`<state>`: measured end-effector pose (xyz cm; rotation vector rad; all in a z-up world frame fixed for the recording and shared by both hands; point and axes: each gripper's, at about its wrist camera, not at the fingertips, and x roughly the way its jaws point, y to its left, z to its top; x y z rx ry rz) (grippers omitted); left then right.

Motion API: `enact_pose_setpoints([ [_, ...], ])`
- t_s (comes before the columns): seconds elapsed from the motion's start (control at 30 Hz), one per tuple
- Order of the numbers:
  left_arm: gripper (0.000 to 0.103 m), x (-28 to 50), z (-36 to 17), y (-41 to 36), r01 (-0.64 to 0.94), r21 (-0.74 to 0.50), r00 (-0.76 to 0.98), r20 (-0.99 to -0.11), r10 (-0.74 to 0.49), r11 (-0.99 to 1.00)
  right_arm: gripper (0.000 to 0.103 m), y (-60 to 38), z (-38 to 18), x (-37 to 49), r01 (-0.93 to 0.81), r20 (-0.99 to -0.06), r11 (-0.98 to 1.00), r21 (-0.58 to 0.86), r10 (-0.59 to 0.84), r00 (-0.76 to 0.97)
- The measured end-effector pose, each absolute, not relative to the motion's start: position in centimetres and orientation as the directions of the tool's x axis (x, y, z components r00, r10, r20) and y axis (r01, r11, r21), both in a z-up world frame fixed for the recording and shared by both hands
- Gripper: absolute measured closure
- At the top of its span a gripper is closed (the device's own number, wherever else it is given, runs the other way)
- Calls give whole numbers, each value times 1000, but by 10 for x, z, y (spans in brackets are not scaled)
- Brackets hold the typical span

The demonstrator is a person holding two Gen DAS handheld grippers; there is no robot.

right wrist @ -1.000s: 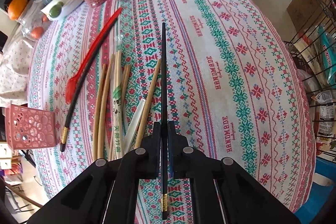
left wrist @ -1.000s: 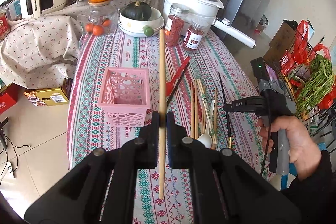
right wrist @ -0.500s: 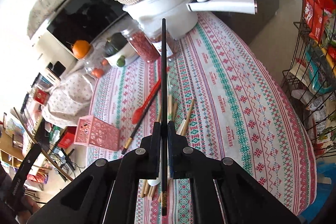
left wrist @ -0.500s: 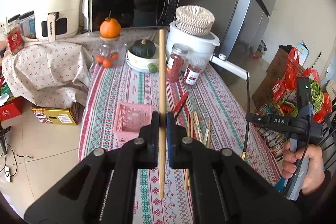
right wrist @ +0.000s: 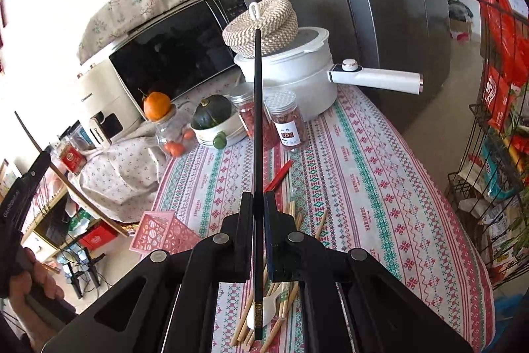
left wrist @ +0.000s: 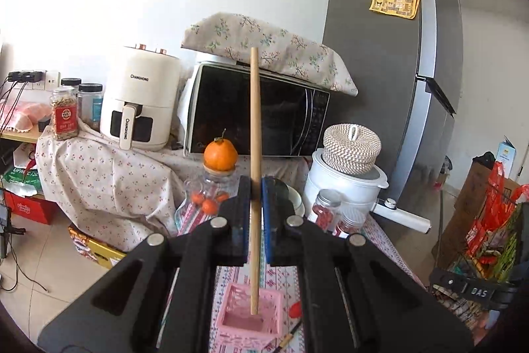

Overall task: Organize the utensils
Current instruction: 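Carry the chopstick in the left tool and drop it into the pink basket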

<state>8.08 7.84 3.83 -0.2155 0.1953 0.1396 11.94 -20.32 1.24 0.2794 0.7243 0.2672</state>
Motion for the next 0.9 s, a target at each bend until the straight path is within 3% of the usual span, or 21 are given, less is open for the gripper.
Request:
enact_pose_setpoints([
  [0.23,95,108,0,77,-170,-146,951,-283,124,975,97,-186,4,125,-166,-587,925,342,348,731],
  [0.43,95,118,-16,84,-183,-198,915,-394,92,963,97,-172,4,124,-214,-546,915,341,378,748],
  [0.5,86,120,-17,86,-174,-230,892,-449,55,957,97,-167,6,121,-233,-527,908,347,394,753],
  [0.57,67,119,-16,86,-160,-249,870,-494,17,955,97,-161,9,118,-250,-504,901,354,409,760],
  [0.7,57,109,-8,88,-143,-232,811,-585,-20,962,97,-147,17,113,-276,-463,874,401,453,762],
  [0.83,29,93,-5,105,-174,-219,737,-676,-20,960,97,-120,28,119,-301,-425,856,420,479,768],
  [0.9,25,86,-9,116,-207,-204,692,-722,-4,957,97,-106,30,126,-312,-411,855,415,482,774],
])
